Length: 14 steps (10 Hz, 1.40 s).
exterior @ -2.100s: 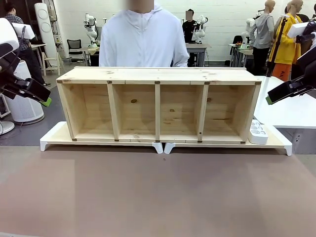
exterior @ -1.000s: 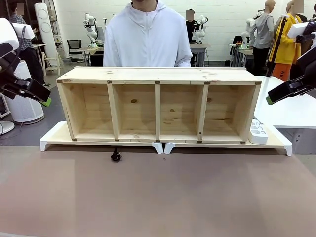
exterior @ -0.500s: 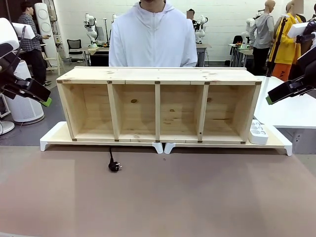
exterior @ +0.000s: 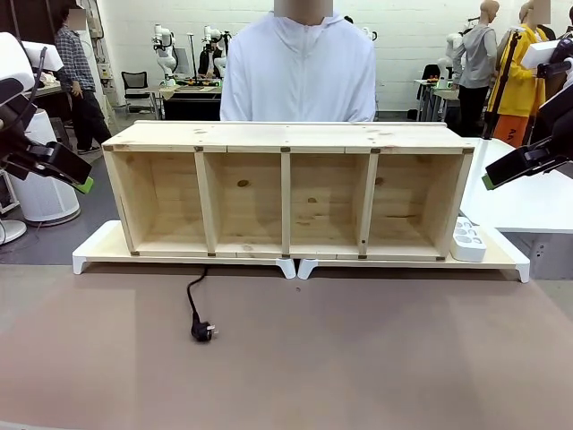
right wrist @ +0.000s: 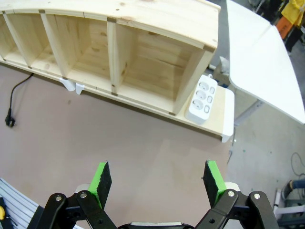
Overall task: Perform cable management.
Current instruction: When the cord part of the Power Cable appears at the lower middle area of the table and stops, grasp the cord part of the Power Cable.
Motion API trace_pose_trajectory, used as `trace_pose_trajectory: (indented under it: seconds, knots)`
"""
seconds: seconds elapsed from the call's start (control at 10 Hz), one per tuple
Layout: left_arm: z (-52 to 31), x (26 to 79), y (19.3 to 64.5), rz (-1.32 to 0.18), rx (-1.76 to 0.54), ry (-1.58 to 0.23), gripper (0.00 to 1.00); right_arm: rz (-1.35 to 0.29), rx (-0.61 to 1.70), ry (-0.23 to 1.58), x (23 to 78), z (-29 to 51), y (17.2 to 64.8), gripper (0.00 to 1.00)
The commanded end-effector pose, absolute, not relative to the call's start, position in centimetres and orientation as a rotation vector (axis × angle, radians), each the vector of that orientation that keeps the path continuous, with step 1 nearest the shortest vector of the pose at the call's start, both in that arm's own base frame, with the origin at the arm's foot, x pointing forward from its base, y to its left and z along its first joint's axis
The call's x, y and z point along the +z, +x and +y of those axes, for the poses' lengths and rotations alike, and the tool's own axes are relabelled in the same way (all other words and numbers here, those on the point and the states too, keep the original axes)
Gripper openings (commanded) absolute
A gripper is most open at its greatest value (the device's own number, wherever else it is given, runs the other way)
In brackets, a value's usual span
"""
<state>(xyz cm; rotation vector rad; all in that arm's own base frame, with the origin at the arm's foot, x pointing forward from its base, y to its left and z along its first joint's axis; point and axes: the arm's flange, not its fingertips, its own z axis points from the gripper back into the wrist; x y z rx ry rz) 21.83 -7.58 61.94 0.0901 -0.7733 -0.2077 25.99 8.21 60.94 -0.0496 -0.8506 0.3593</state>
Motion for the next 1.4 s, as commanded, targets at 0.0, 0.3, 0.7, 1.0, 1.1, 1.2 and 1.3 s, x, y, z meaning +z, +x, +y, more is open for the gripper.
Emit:
trace_pose_trajectory:
  seconds: [0.0,0.3,0.7,1.0,1.1,1.2,1.3]
  knots:
    - [-7.7,62.0,22.0,-0.783,-0.210,0.090,1.00,-0.855,0.356,-0.053,61.0,8.1,26.0,1.00]
    - [-7.7,62.0,22.0,-0.783,-0.210,0.090,1.00,-0.855,0.356,-0.053,61.0,8.1,26.0,1.00]
    - [-7.7,62.0,22.0,-0.783,-0.210,0.090,1.00,-0.855,0.356,-0.053,61.0,8.1,26.0,1.00]
    - [-7.7,62.0,22.0,-0.783,-0.210,0.090,1.00,-0.827,0.388,-0.041,61.0,9.4,26.7,1.00]
    - [-7.7,62.0,22.0,-0.783,-0.210,0.090,1.00,-0.802,0.430,-0.043,61.0,11.0,27.7,1.00]
    - [-7.7,62.0,22.0,-0.783,-0.210,0.090,1.00,-0.781,0.468,-0.038,60.9,12.6,28.3,1.00]
    - [-7.7,62.0,22.0,-0.783,-0.210,0.090,1.00,-0.763,0.502,-0.032,60.7,14.4,28.8,1.00]
